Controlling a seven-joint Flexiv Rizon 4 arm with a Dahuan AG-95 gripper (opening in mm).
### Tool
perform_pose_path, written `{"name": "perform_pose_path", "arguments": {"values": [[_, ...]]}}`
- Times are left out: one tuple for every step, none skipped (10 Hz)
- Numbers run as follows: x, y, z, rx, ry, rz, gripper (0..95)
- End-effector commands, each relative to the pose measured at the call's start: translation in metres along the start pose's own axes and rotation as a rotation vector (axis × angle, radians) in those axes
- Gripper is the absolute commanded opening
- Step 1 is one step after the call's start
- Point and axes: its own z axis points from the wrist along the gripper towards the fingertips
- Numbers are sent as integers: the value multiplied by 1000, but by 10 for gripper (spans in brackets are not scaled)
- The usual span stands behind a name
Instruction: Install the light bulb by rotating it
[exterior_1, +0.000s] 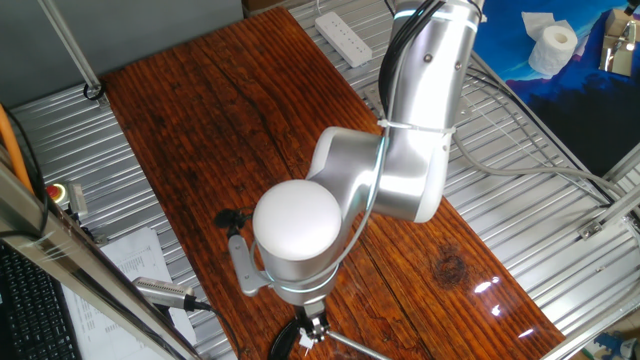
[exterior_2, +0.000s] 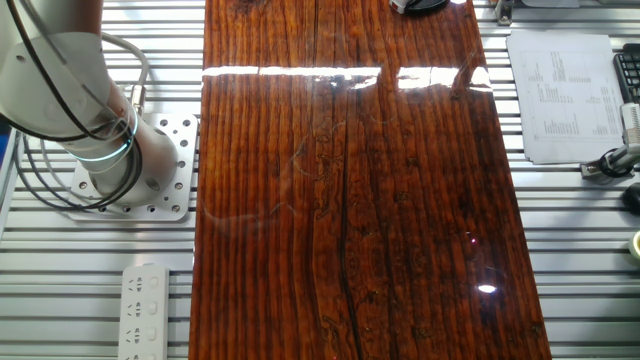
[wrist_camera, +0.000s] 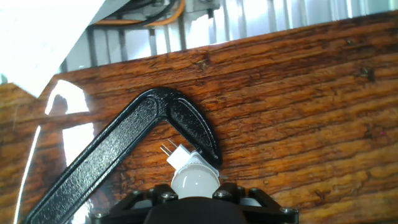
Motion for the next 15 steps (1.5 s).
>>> {"name": "perform_pose_path", "arguments": {"values": [[1, 0, -1, 0, 3, 34, 570], [1, 0, -1, 0, 1, 27, 570], [0, 1, -2, -2, -1, 7, 570], [0, 3, -5, -9, -7, -39, 570], [0, 5, -8, -9, -7, -98, 570], [0, 6, -9, -7, -7, -182, 570], [0, 7, -10, -5, 8, -292, 570], [0, 7, -10, -7, 27, -376, 570], [0, 7, -10, -14, 23, -504, 570], [-1, 8, -11, -18, 21, -616, 380], [-1, 8, -11, -20, 25, -710, 380], [-1, 9, -12, -29, 34, -828, 380], [-1, 9, -12, -26, 31, -969, 380], [-1, 9, -12, -24, 27, -1056, 380], [-1, 9, -12, -23, 26, -1135, 380]]}}
